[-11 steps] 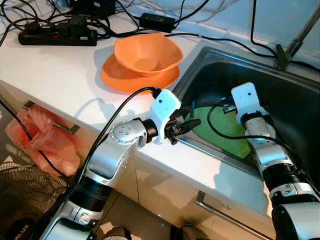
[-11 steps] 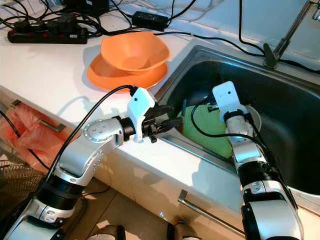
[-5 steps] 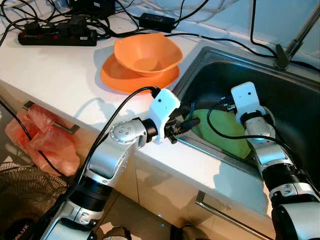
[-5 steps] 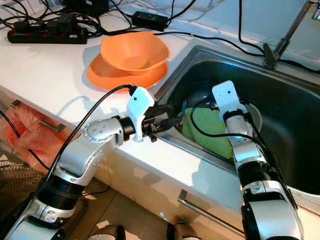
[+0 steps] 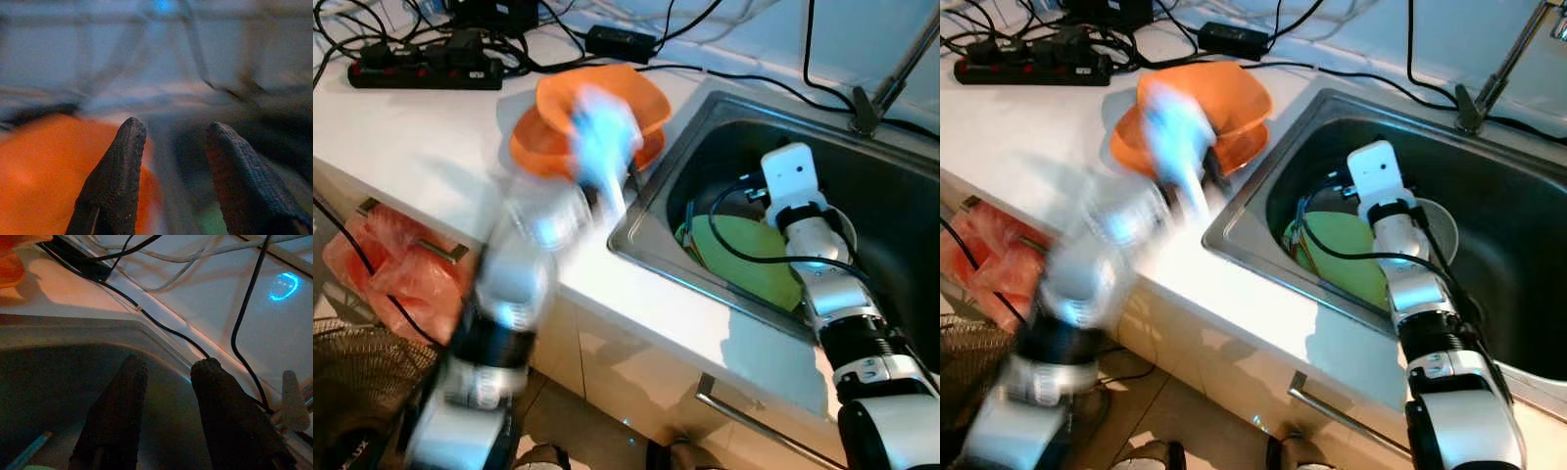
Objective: Kitchen organization
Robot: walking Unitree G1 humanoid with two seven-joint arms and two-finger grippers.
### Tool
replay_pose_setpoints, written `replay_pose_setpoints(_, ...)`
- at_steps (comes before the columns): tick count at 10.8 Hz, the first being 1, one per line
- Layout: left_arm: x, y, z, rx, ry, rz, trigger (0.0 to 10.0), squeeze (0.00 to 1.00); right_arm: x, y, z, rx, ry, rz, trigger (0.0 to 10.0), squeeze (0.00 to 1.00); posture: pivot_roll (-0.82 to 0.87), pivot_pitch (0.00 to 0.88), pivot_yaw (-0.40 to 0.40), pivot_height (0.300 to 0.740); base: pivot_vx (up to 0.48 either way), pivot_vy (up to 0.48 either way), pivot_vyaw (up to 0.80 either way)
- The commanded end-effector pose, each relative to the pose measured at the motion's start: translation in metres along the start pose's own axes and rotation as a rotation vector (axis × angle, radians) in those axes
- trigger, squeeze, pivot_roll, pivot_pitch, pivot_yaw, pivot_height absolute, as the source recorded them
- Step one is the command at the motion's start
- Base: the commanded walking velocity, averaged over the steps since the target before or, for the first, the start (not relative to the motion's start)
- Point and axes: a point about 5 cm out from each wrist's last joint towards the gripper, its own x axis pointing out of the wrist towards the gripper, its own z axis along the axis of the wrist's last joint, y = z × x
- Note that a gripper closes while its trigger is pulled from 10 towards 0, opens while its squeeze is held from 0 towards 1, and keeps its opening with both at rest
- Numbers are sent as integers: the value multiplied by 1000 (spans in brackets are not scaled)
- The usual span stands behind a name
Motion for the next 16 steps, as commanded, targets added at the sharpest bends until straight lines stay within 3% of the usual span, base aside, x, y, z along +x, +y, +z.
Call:
replay_pose_setpoints(1, 0, 10, 3, 8, -9, 78, 10000, 0, -1, -1, 3, 20, -23, 3, 10000, 0, 53, 129, -47, 740, 0, 0, 0)
replay_pose_setpoints(3, 1, 29, 14, 16, -47, 203, 10000, 0, -1, 1, 4, 28, -36, 16, 10000, 0, 52, 129, -44, 740, 0, 0, 0)
replay_pose_setpoints(5, 0, 57, -4, -64, 48, 388, 10000, 0, -2, 5, 5, 38, -45, 34, 10000, 0, 55, 126, -45, 740, 0, 0, 0)
replay_pose_setpoints(10, 5, 55, -26, -366, 95, 386, 10000, 0, -2, 7, 9, 44, -71, 62, 10000, 0, 47, 113, -45, 740, 0, 0, 0)
replay_pose_setpoints(14, 10, 53, -35, -488, 165, 431, 10000, 0, -2, 9, 9, 43, -75, 70, 10000, 0, 50, 103, -43, 740, 0, 0, 0)
replay_pose_setpoints(16, 11, 54, -27, -472, 152, 444, 10000, 0, -2, 9, 11, 47, -83, 73, 10000, 0, 44, 105, -37, 740, 0, 0, 0)
